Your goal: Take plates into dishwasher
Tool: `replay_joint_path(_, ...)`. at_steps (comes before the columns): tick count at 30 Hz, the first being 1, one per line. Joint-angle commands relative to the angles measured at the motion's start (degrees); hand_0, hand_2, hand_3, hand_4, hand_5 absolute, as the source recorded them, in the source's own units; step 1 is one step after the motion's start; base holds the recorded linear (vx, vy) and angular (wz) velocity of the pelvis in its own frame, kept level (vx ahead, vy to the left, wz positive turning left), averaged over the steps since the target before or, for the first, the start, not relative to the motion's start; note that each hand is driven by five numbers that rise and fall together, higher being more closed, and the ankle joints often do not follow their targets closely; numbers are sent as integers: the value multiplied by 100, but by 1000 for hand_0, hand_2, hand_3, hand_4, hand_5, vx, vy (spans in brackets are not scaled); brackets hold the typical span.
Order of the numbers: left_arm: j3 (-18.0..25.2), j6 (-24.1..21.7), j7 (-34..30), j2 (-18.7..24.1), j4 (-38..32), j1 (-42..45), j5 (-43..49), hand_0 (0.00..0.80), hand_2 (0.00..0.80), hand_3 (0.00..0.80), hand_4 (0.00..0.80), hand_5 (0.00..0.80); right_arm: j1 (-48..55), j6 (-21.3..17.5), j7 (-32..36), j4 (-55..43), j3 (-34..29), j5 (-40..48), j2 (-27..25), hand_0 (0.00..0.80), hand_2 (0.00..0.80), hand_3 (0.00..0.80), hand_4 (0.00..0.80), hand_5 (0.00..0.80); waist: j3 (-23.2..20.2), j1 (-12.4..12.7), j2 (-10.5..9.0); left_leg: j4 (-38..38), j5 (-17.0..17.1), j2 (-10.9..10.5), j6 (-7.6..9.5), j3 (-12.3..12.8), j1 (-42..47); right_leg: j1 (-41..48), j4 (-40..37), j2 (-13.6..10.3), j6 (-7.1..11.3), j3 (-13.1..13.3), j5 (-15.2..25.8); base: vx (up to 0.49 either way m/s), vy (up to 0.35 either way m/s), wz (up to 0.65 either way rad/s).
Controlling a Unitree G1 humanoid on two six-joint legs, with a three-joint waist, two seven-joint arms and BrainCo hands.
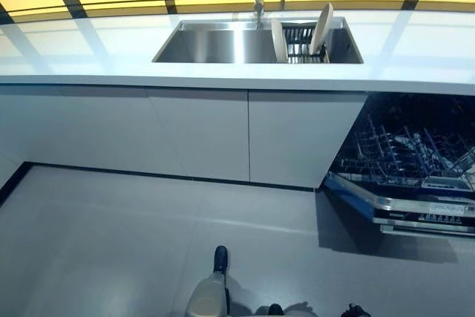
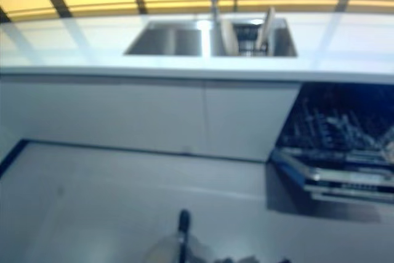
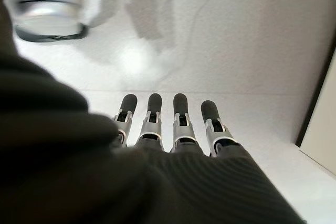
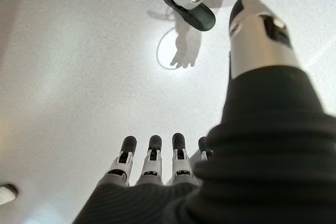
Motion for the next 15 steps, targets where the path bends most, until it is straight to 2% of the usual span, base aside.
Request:
replay_joint_path(1,114,-30,37,132,-139,189,-105,0,0,0,0,0,104,-1,-30,-7,-96,-127,-24,0,0,0,0,0,-372,-23,-114,162,514,-289,668,163,-563,947,532,-126,434,-267,-703,430,174,-56)
replay_joint_path(3,136,-53,30,176,-144,134,-72,0,0,0,0,0,111,-133,18,45,-129,-444,46,0,0,0,0,0,-499,0,-164,292,241,-420,810,118,-433,1055,600,-242,479,-358,-658,411,174,-45)
replay_joint_path(4,119,13,46,220,-208,68,-30,0,0,0,0,0,93,-172,0,39,-77,-439,83,0,0,0,0,0,-625,12,-234,237,125,-541,941,97,-276,1046,616,-335,592,-423,-419,314,135,-40)
replay_joint_path(5,113,26,42,234,-217,50,-16,0,0,0,0,0,87,-183,-12,41,-63,-403,90,0,0,0,0,0,-652,13,-253,218,106,-568,970,96,-242,1048,613,-360,618,-444,-363,358,159,-29)
replay_joint_path(6,86,58,34,292,-227,-35,54,0,0,0,0,0,56,-306,-91,36,-54,-249,130,0,0,0,0,0,-779,16,-324,144,10,-687,1097,87,-100,1024,634,-473,730,-541,-123,312,144,-6)
replay_joint_path(9,26,158,78,350,-250,-132,6,0,0,0,0,0,-75,-411,-174,-59,-46,-175,183,0,0,0,0,0,-999,4,-394,-15,-50,-855,1258,71,76,847,821,-650,897,-628,299,317,167,7)
replay_joint_path(11,-11,138,66,385,-207,-188,-11,0,0,0,0,0,-121,-401,-239,-103,-18,-156,193,0,0,0,0,0,-1084,22,-407,37,-149,-969,1381,3,62,757,1103,-644,879,-643,370,223,122,2)
replay_joint_path(14,-42,95,70,424,-158,-244,105,0,0,0,0,0,-144,-451,-344,-112,-74,10,205,0,0,0,0,0,-1161,1,-419,67,-230,-1094,1497,-5,96,490,1927,-561,963,-591,733,249,112,1)
replay_joint_path(15,-84,83,60,456,-150,-281,331,0,0,0,0,0,-125,-491,-412,-134,-132,118,185,0,0,0,0,0,-1157,-111,-431,90,-333,-1155,1525,-78,257,61,2183,-552,978,-572,1067,358,85,5)
